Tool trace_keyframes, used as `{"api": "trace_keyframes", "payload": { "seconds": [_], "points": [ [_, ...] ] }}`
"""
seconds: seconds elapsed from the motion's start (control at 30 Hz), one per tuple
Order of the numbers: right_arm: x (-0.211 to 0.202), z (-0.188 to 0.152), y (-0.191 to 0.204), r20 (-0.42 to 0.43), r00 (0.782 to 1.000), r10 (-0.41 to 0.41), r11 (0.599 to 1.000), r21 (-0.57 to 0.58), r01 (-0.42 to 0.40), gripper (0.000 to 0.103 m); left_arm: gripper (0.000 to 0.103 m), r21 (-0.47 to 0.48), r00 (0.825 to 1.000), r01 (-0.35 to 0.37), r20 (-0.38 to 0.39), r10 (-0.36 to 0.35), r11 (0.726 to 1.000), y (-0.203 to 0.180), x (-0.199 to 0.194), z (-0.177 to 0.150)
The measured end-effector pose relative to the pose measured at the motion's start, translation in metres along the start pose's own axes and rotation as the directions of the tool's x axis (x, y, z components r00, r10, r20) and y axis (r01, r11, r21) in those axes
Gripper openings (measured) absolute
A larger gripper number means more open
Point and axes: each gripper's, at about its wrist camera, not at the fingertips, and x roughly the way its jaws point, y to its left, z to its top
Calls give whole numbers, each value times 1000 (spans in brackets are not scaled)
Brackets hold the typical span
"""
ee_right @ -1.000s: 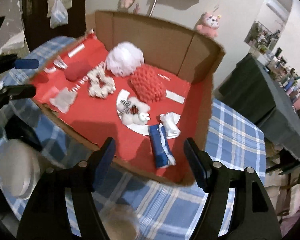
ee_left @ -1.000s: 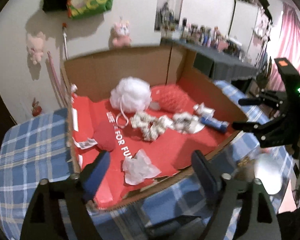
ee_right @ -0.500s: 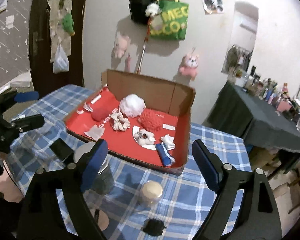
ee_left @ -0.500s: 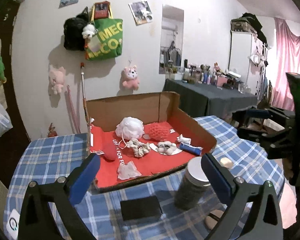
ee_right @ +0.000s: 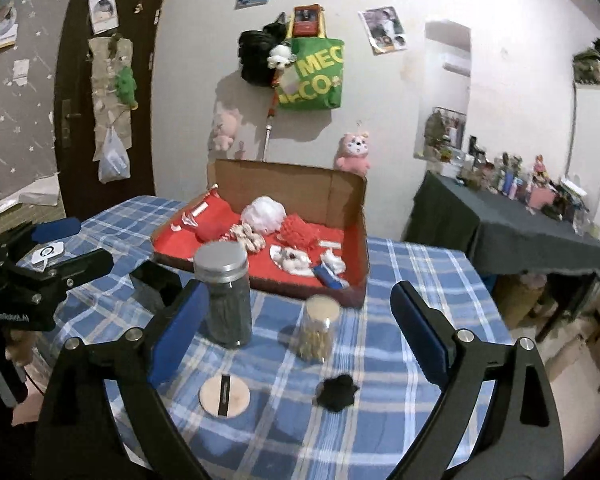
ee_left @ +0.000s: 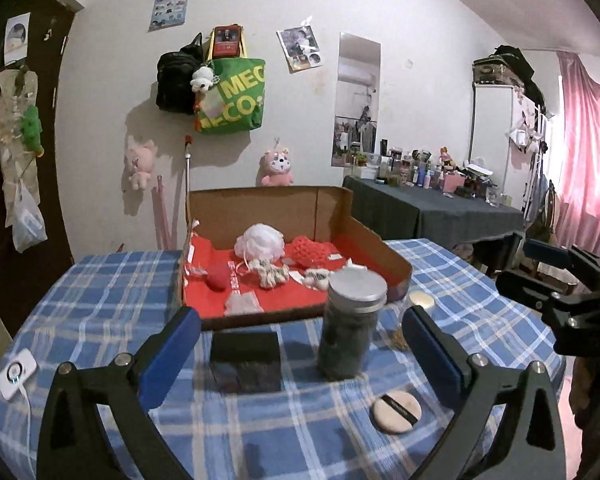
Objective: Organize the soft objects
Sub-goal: 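Withdraw both open tools from the box toward the remaining items, then grasp the round makeup puff with the left tool while the right tool grasps the black scrunchie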
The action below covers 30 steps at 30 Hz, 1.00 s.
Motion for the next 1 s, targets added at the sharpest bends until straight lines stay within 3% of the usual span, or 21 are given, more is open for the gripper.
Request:
{"api": "trace_keyframes", "payload": {
  "seconds": [0.3,0.57,1.0],
  "points": [
    [13,-49,0,-53,996,-73,996,50,76,94,103,-16,998,-17,-61,16,1000,-15,12,-46],
    [36,-83,-6,-143,986,-81,992,81,93,94,103,-38,992,-63,-115,58,997,-22,27,-80],
    [59,-98,-42,-229,973,-43,989,128,74,94,103,-50,969,4,-248,-17,999,-46,59,-102]
  ]
}}
